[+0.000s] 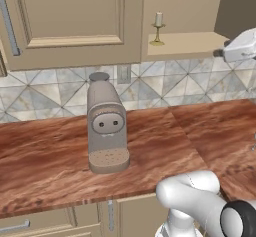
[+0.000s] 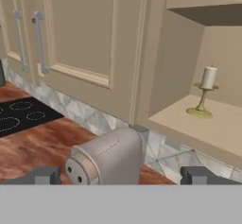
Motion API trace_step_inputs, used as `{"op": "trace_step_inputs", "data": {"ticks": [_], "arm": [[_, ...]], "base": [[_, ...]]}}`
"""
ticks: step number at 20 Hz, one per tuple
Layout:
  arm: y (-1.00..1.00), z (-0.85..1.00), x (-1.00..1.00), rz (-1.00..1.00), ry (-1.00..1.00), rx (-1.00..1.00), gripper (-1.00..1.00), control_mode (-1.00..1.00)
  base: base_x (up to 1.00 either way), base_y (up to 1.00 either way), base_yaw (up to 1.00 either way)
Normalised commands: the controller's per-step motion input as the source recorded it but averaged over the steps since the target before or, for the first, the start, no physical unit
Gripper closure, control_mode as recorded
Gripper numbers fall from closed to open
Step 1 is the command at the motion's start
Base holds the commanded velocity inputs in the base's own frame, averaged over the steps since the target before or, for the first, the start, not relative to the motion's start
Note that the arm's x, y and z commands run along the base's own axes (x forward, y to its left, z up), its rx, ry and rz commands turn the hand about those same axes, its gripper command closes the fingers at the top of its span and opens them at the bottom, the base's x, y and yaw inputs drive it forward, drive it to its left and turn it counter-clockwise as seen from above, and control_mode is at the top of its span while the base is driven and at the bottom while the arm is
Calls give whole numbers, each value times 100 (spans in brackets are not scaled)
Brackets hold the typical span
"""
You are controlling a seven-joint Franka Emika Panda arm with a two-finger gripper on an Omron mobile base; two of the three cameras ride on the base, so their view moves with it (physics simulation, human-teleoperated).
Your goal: Get the candle and the beer from the cabinet and move them to the dining counter.
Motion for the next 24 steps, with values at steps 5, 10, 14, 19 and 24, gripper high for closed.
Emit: {"op": "trace_step_inputs", "data": {"ticks": [5,10,14,19,24], "arm": [[0,19,34,0,0,3,-100,-100],[0,14,25,0,0,1,-100,-100],[0,0,23,1,-1,0,-100,-100],[0,0,33,0,-2,0,-100,-100],[0,0,24,0,0,0,-100,-100]], "base": [[0,0,0],[0,0,0],[0,0,0],[0,0,0],[0,0,0]]}}
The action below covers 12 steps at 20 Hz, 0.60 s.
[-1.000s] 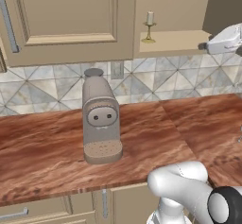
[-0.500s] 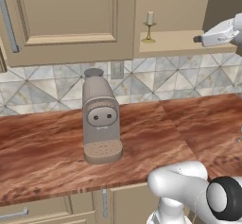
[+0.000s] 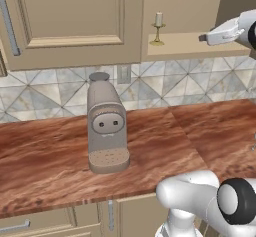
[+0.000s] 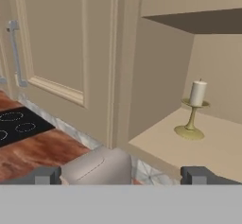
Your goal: Get the candle and the beer from the cabinet and move them to the dining counter.
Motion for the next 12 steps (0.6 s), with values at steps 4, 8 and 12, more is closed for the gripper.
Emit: {"op": "trace_step_inputs", "data": {"ticks": [4,8,12], "arm": [[0,0,24,0,0,0,-100,-100],[1,0,31,0,0,0,-100,-100],[1,0,28,0,0,0,-100,-100]], "base": [[0,0,0],[0,0,0],[0,0,0]]}}
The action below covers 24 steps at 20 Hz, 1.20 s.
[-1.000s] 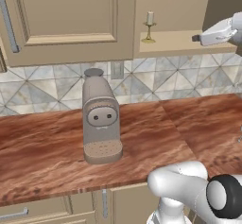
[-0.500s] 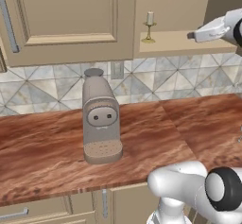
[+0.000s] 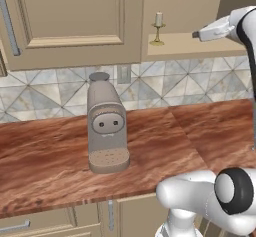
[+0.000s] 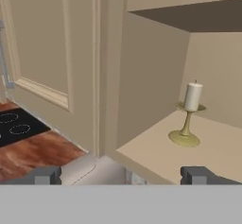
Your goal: Get the candle and the beer from the cabinet and move them to the dining counter.
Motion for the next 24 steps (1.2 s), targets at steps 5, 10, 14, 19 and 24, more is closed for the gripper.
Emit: {"op": "trace_step_inputs", "data": {"ticks": [5,10,14,19,24], "arm": [[0,2,26,1,0,0,-100,-100],[0,0,25,3,0,1,-100,-100],[0,0,28,4,0,1,-100,-100],[-9,4,31,3,0,5,-100,-100],[-15,3,25,3,0,5,-100,-100]], "base": [[0,0,0],[0,0,0],[0,0,0],[0,0,0],[0,0,0]]}}
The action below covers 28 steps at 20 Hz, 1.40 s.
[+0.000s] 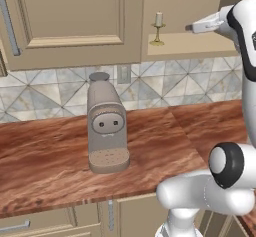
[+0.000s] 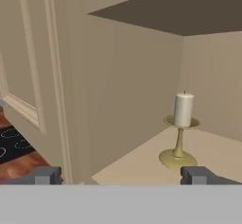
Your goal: Get the candle and the beer from the cabinet and move them to the dining counter.
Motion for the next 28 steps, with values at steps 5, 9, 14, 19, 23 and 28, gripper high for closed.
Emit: {"op": "trace_step_inputs", "data": {"ticks": [5,9,14,19,23,28], "arm": [[-13,6,17,0,0,1,-100,-100],[-2,7,8,0,0,0,-100,-100],[0,0,9,0,0,0,-100,-100],[0,0,16,0,0,0,-100,-100],[0,8,3,0,0,0,-100,-100],[0,2,20,0,0,0,-100,-100]], "base": [[0,0,0],[0,0,0],[0,0,0],[0,0,0],[0,0,0],[0,0,0]]}}
